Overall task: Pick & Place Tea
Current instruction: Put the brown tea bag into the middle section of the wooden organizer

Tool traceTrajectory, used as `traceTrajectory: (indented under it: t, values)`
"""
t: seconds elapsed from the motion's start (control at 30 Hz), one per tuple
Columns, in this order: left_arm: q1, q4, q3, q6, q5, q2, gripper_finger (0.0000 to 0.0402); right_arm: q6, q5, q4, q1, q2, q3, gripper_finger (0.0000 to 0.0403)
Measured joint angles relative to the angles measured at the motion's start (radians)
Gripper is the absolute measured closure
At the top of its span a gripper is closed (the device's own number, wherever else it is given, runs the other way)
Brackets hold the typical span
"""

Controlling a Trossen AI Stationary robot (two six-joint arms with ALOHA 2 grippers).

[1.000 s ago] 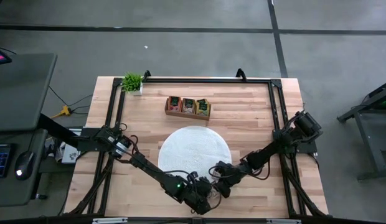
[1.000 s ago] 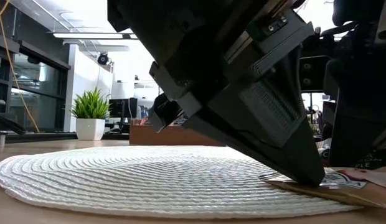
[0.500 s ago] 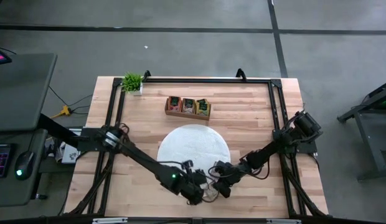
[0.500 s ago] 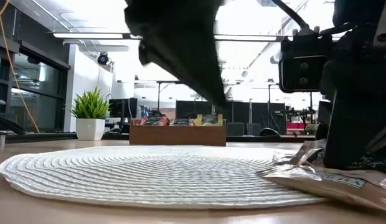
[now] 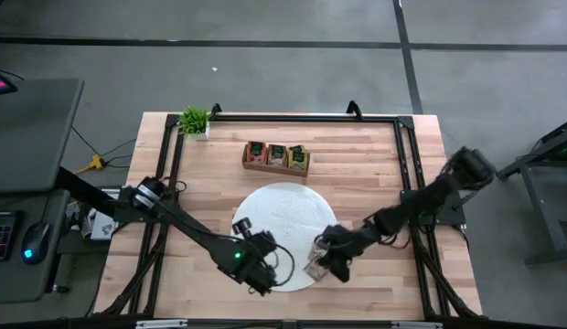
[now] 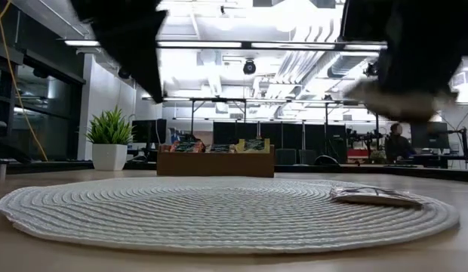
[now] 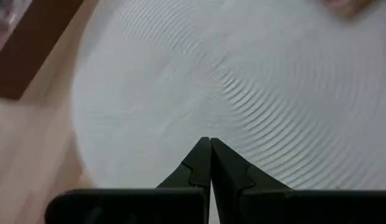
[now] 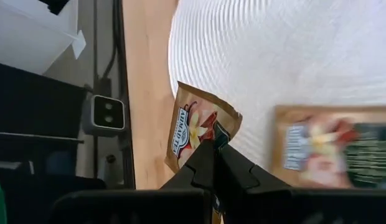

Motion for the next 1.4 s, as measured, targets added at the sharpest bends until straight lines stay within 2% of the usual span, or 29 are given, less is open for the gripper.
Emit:
traceTrajectory:
  t: [0.07, 0.2, 0.37, 0.47, 0.57, 0.73, 0.83, 0.93, 1.07, 1.13, 1.3, 1.4]
  values:
    - [-0.010, 0.018, -0.050, -0.049, -0.004, -0.027, 0.0402, -0.052, -0.002, -0.087, -0.026, -0.082, 0.000, 0.0403]
    - [-0.010, 0.156, -0.179, -0.118, 0.000, -0.083, 0.0402, -0.174, -0.024, -0.280, -0.113, -0.245, 0.001, 0.0403]
    - [0.019, 0.488, -0.375, -0.095, 0.001, -0.181, 0.0402, -0.375, -0.131, -0.494, -0.309, -0.423, 0.003, 0.0403]
    - [0.045, 0.676, -0.483, -0.087, 0.003, -0.220, 0.0402, -0.505, -0.201, -0.632, -0.456, -0.477, 0.031, 0.0403]
    - [0.071, 0.829, -0.584, -0.082, 0.000, -0.264, 0.0402, -0.680, -0.234, -0.777, -0.586, -0.468, 0.130, 0.0402]
    - [0.128, 1.074, -0.745, 0.017, 0.009, -0.333, 0.0402, -0.919, -0.238, -0.938, -0.760, -0.350, 0.368, 0.0402]
    - [0.185, 1.269, -0.859, 0.152, 0.078, -0.383, 0.0402, -1.008, -0.217, -1.001, -0.834, -0.241, 0.526, 0.0402]
    - [0.261, 1.541, -0.966, 0.288, 0.182, -0.418, 0.0402, -1.080, -0.217, -1.066, -0.881, -0.115, 0.687, 0.0402]
    - [0.352, 1.796, -1.093, 0.395, 0.318, -0.449, 0.0402, -1.192, -0.205, -1.142, -0.889, 0.065, 0.908, 0.0402]
    - [0.389, 1.887, -1.135, 0.412, 0.374, -0.455, 0.0402, -1.219, -0.155, -1.181, -0.885, 0.159, 1.019, 0.0402]
    - [0.434, 2.034, -1.214, 0.433, 0.463, -0.453, 0.0402, -1.237, -0.006, -1.237, -0.868, 0.382, 1.270, 0.0402]
    - [0.438, 2.033, -1.242, 0.440, 0.494, -0.451, 0.0402, -1.247, 0.055, -1.260, -0.852, 0.491, 1.387, 0.0402]
